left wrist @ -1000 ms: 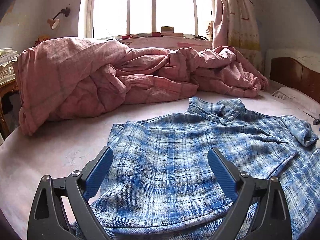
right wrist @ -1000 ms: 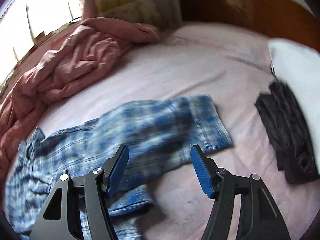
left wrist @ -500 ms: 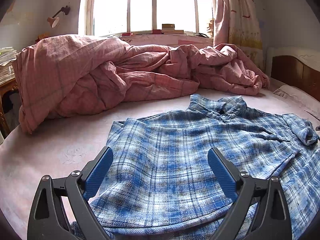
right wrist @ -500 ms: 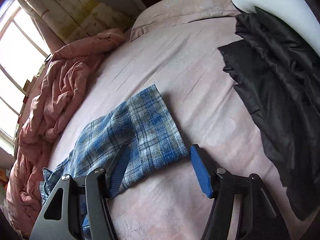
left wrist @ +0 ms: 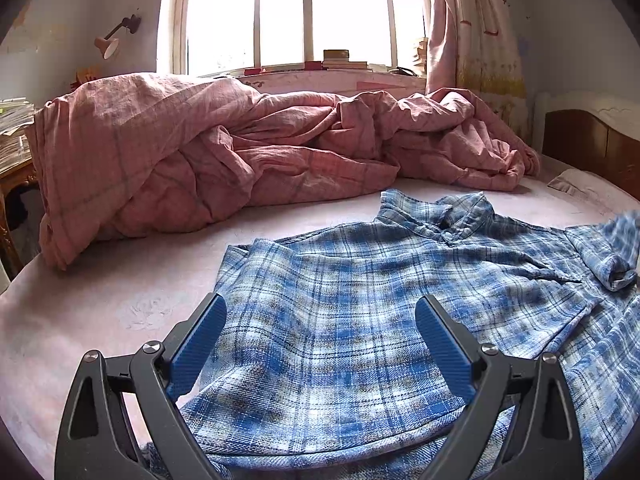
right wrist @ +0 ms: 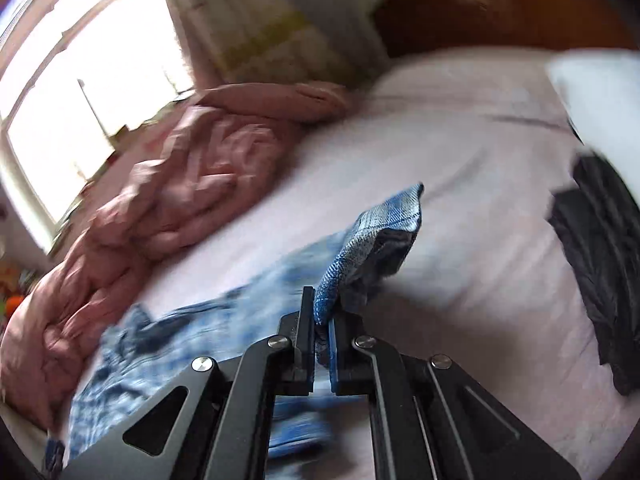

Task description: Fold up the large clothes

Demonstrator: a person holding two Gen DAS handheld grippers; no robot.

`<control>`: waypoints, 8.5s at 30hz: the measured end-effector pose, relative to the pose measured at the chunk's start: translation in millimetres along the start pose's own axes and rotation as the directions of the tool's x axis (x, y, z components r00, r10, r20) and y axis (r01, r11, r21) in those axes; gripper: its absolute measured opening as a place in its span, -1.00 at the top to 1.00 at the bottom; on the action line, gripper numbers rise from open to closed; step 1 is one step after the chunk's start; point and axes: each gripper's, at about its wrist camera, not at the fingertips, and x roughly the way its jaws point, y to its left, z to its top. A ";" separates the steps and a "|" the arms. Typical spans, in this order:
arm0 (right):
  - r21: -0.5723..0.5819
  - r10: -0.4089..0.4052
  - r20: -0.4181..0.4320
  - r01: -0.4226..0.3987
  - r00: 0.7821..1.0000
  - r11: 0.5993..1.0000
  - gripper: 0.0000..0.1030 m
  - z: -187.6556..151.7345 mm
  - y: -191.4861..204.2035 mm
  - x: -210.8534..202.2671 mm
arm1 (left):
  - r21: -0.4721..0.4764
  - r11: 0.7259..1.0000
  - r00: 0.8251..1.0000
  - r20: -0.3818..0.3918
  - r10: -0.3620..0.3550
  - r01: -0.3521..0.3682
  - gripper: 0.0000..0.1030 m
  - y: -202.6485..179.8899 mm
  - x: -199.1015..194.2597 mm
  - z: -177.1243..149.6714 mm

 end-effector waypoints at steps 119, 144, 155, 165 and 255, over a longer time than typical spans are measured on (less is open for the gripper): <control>-0.403 0.073 -0.008 -0.070 0.997 0.913 -0.28 -76.2 173.8 -77.6 | 0.012 0.996 0.988 0.129 0.086 -0.089 -0.55 -94.9 -112.8 107.8; -0.491 0.138 0.007 -0.117 0.990 0.863 -0.34 -186.4 155.6 -258.5 | 0.061 0.996 0.974 0.221 0.048 -0.063 -0.99 -54.8 -292.0 -8.0; -0.683 0.006 -0.200 -0.144 0.980 0.716 -0.34 -253.9 158.2 -176.1 | 0.144 0.989 0.999 0.031 0.037 -0.041 -0.99 -57.3 -219.3 -66.0; -0.840 -0.083 -0.243 -0.166 0.966 0.517 -0.35 -308.3 185.9 -146.8 | 0.329 0.944 0.977 -0.201 0.066 0.004 -0.99 -97.7 -161.3 -100.0; -0.448 -0.011 -0.148 -0.057 0.989 0.892 -0.43 -124.8 126.9 -74.7 | -0.046 0.997 0.988 -0.146 0.054 -0.061 -0.39 63.4 -126.2 4.8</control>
